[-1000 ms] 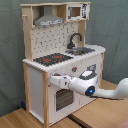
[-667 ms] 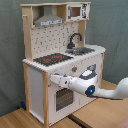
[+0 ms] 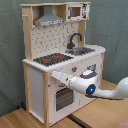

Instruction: Play with the kitchen

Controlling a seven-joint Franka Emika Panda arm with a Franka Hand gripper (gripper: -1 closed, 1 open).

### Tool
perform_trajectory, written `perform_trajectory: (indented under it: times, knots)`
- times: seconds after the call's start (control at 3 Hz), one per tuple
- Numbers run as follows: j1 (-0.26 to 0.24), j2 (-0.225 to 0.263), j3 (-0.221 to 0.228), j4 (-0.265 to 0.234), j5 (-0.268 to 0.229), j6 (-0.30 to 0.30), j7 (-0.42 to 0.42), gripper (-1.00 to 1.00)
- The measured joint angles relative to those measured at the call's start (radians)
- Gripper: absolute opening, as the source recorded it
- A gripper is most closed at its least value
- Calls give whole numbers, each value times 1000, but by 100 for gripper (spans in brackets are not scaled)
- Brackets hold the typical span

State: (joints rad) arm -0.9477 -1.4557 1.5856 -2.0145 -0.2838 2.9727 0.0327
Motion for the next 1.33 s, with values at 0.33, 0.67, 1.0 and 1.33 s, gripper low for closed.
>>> perform_trajectory:
  times: [0.33, 0.67, 1.0, 1.33]
  knots:
    - [0, 0, 0, -5, 28, 15, 109, -100]
    - [0, 0, 0, -14, 49, 41, 207, -100]
    - [-1, 0, -1, -20, 58, 63, 307, -100]
    - [-1, 0, 1, -20, 59, 70, 330, -100]
